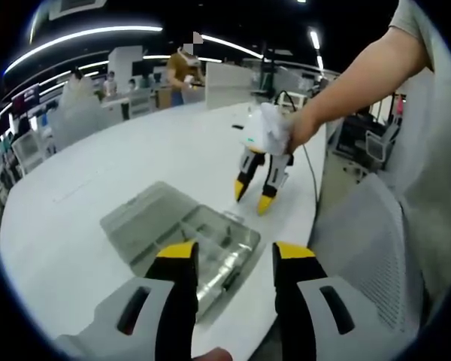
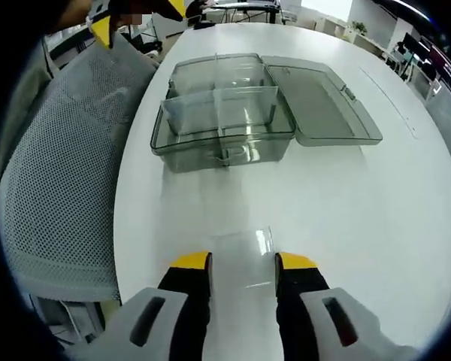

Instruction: Insert the divider into the dual guide fixture by aligning both edges with the guide slots and pushing it downward to the bottom, including one-sided entry, uneven engagement, binding, and posture correction.

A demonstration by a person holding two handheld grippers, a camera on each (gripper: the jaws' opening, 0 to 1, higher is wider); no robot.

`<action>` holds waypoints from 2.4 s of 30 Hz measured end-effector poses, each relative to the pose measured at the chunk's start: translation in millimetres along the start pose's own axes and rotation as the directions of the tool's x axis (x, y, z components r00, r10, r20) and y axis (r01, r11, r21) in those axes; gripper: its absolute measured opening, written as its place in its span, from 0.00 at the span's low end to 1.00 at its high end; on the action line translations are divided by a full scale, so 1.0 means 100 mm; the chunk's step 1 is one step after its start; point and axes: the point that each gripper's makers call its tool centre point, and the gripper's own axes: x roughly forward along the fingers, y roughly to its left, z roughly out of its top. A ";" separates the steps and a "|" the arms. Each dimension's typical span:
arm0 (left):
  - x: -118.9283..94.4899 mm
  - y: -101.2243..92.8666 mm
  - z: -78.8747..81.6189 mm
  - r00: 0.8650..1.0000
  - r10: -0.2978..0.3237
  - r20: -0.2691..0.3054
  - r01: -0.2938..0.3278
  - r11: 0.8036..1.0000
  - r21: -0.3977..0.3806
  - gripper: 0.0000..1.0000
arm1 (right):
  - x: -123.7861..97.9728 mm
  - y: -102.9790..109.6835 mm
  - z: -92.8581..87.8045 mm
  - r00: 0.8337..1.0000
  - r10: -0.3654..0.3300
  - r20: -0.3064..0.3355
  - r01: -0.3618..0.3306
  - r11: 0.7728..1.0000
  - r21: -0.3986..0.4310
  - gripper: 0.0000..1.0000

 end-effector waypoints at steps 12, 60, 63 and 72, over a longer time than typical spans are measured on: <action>0.01 -0.02 0.01 1.000 -0.004 0.003 0.004 1.000 -0.001 0.37 | 0.00 0.05 0.01 1.000 -0.003 0.018 0.002 1.000 0.017 0.29; 0.08 -0.03 -0.06 1.000 -0.025 -0.006 0.024 0.998 -0.052 0.46 | -0.26 0.21 0.26 0.995 -0.063 0.078 0.063 0.998 0.001 0.28; 0.09 -0.03 -0.07 1.000 -0.024 -0.005 0.024 0.998 -0.058 0.49 | -0.29 0.22 0.32 0.994 -0.073 0.086 0.074 0.997 -0.009 0.28; 0.12 -0.04 -0.07 1.000 -0.026 -0.006 0.025 0.997 -0.075 0.55 | -0.39 0.28 0.52 0.988 -0.096 0.118 0.100 0.995 -0.028 0.28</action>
